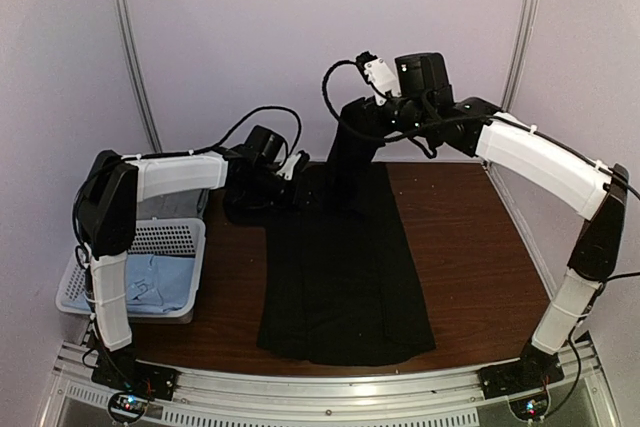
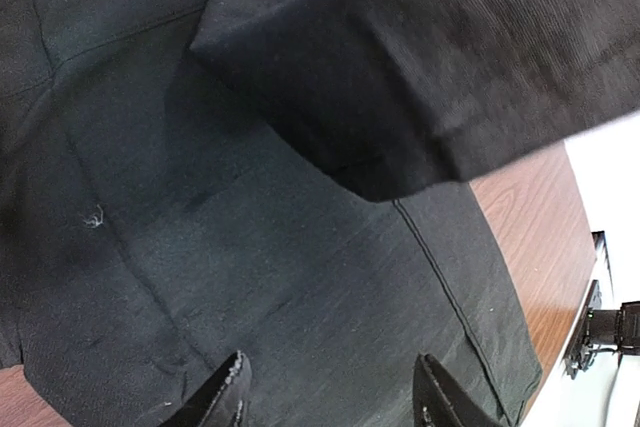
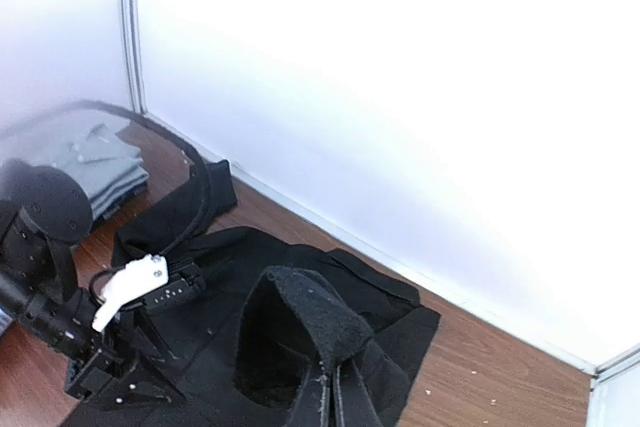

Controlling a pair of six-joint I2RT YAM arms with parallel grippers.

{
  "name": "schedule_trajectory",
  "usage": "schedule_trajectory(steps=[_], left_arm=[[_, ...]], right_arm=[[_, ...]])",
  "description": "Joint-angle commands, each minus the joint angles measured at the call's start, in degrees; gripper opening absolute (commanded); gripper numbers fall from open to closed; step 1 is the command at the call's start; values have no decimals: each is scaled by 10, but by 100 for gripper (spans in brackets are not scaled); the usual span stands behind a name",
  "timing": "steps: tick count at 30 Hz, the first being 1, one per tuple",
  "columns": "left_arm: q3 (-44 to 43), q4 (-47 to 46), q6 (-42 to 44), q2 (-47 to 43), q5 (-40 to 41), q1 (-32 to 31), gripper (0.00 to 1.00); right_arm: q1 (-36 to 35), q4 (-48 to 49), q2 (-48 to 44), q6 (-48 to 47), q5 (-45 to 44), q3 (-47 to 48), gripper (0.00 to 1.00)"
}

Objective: Fold and stack the long sleeve shirts
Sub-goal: Fold the sleeve of the 1/3-folded shirt.

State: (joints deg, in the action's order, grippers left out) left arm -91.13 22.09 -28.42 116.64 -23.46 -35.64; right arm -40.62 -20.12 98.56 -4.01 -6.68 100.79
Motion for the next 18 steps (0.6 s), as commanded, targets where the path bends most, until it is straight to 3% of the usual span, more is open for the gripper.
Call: schedule_trajectory(steps=[1, 8, 14, 18], left_arm=[[8, -30, -1, -25, -16, 6, 56], [8, -46, -14, -14, -31, 9, 56], [2, -49, -22, -6, -34, 12, 56], [10, -50, -33, -4, -31, 22, 56]], right_arm=[[-18, -49, -15, -86, -110, 14, 0], [-56, -36, -55, -145, -121, -22, 0], [-111, -52, -68, -194, -180, -67, 0], [-128, -93, -87, -157, -115, -85, 0]])
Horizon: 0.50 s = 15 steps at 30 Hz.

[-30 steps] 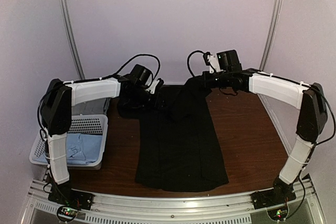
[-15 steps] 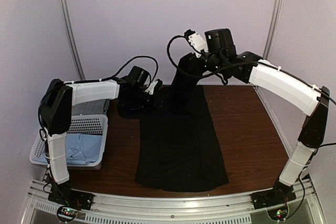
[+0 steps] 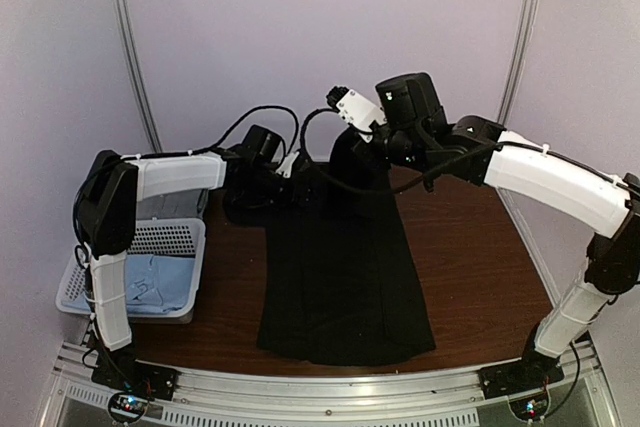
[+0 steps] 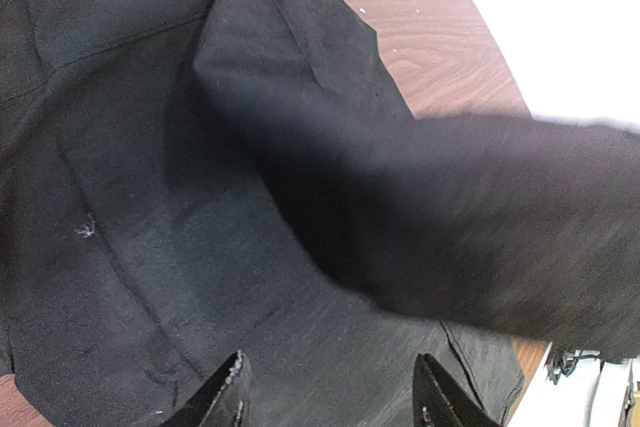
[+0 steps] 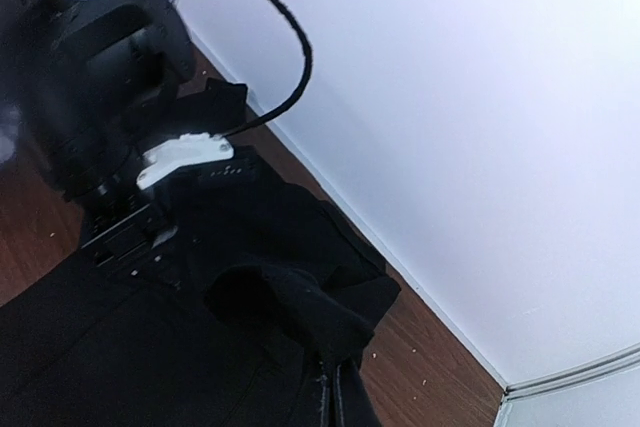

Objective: Fold and stack the long sleeve shirts
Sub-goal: Fold the sleeve of the 1/3-folded shirt.

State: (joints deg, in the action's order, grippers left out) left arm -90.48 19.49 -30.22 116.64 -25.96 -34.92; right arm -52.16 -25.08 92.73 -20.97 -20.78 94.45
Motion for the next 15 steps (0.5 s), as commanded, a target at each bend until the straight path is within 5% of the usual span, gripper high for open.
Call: schedule_trajectory(steps=[1, 7, 15], left_arm=[[6, -25, -18, -4, -6, 17, 56], [9, -29, -20, 1, -13, 21, 56], [-8, -25, -7, 25, -50, 20, 56]], right_arm=[[-16, -53, -34, 26, 51, -33, 0], [-31, -65, -63, 119, 222, -168, 2], [-37, 23, -91, 243, 389, -329, 32]])
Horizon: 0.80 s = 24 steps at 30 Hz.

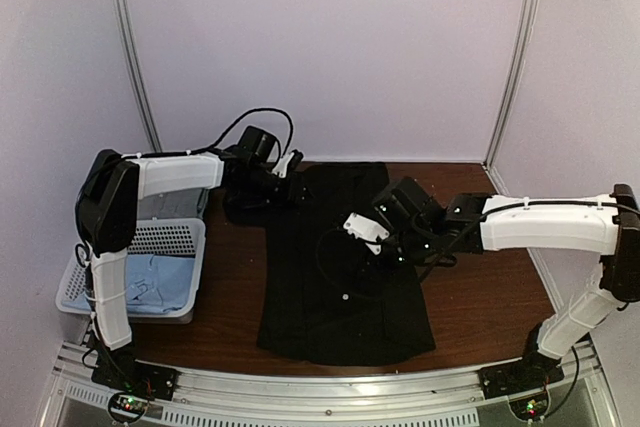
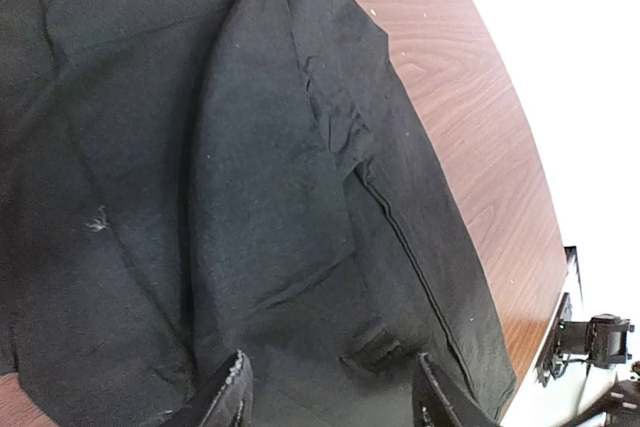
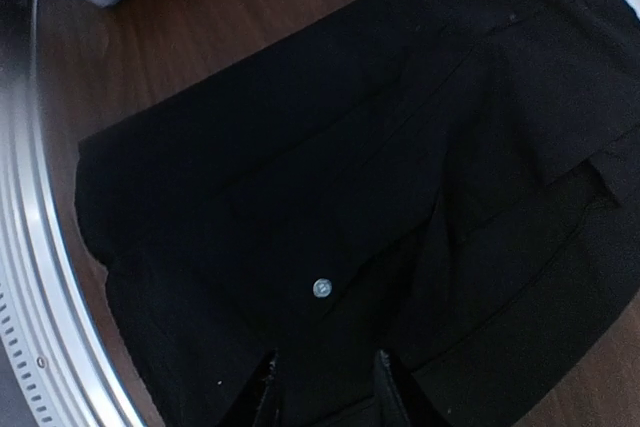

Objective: Fold and stack the long sleeve shirts
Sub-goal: Fold the sleeve of the 1/3-folded shirt.

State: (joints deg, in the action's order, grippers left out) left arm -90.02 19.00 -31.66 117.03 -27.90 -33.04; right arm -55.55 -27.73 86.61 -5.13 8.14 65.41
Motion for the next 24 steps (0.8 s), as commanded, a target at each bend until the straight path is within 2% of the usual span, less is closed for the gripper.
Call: schedule_trajectory(steps=[1, 3, 5, 11, 17, 24], left_arm=[[-15, -18, 11, 22, -31, 0, 56], [-11, -15, 16, 23, -32, -1, 56], [-8, -13, 21, 25, -34, -2, 56], [7, -13, 23, 25, -36, -4, 56], [7, -12, 28, 24, -35, -4, 56], [9, -10, 35, 25, -31, -4, 56]], right_arm=[[-2, 58, -38, 99, 98, -53, 36], [4, 76, -58, 132, 77, -75, 47], [27, 88, -60, 170, 75, -94, 52], [54, 140, 4, 265, 153, -125, 51], [74, 174, 70, 336, 139, -128, 50], [104, 211, 90, 382, 134, -152, 50]])
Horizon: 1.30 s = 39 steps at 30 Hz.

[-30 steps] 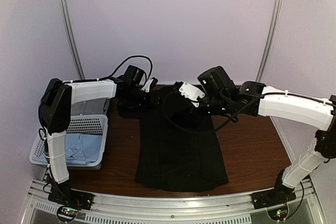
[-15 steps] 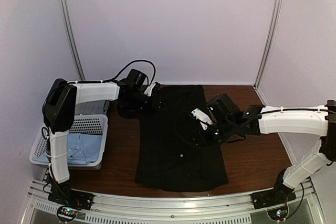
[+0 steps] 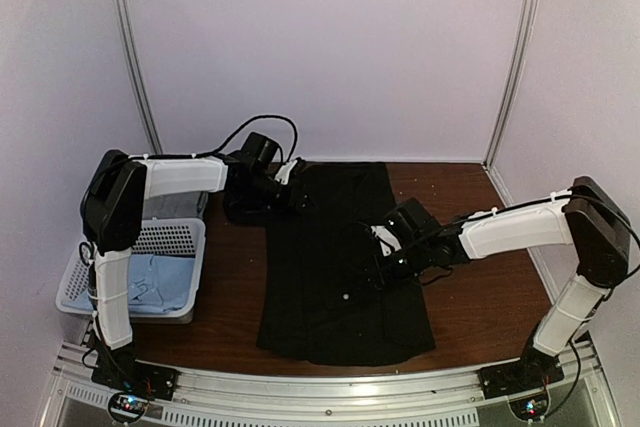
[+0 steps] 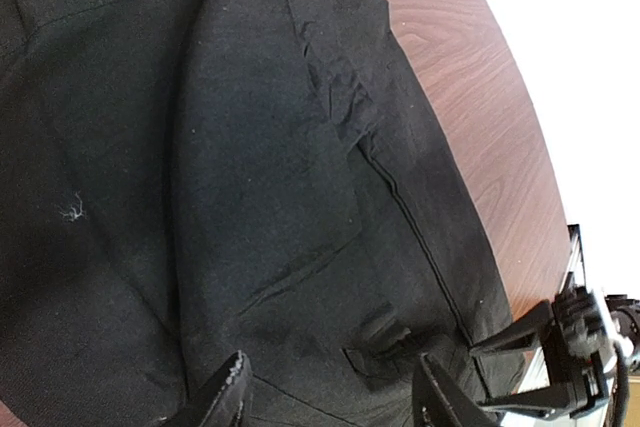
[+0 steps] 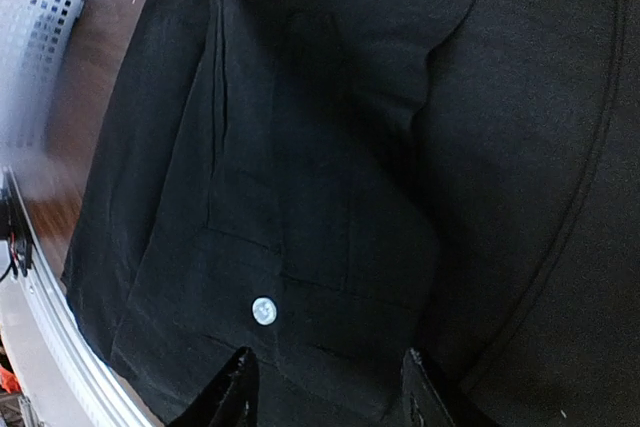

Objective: Fold and stack the long sleeve shirts
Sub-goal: Fold the sleeve of the 1/3-folded shirt, then pick up the sleeve from the 1/3-folded shirt, then fold the sleeve of the 1/3-folded shirt.

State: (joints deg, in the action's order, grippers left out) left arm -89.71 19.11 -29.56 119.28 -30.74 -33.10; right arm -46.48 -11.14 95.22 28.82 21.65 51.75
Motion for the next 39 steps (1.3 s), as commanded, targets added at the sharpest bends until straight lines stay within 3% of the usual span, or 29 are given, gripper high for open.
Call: schedule_trajectory(steps=[1, 12, 14, 18, 22, 30, 39], left_arm=[[6, -11, 14, 2, -1, -3, 56], [5, -11, 16, 4, -2, -3, 56], [4, -11, 16, 3, -2, -3, 56], [-4, -11, 11, 9, -4, -3, 56], [-18, -16, 5, 19, -8, -3, 56], [-49, -17, 0, 43, -16, -3, 56], [-87, -18, -5, 72, -20, -3, 56]], right_arm=[[18, 52, 7, 47, 1, -19, 50], [33, 110, 56, 69, 71, -35, 49], [32, 124, 56, 73, 77, -33, 43], [33, 97, 34, 72, 67, -20, 15], [32, 41, -5, 58, 42, 16, 1], [32, -77, -76, 30, 2, 73, 0], [49, -240, -175, 21, -106, 69, 0]])
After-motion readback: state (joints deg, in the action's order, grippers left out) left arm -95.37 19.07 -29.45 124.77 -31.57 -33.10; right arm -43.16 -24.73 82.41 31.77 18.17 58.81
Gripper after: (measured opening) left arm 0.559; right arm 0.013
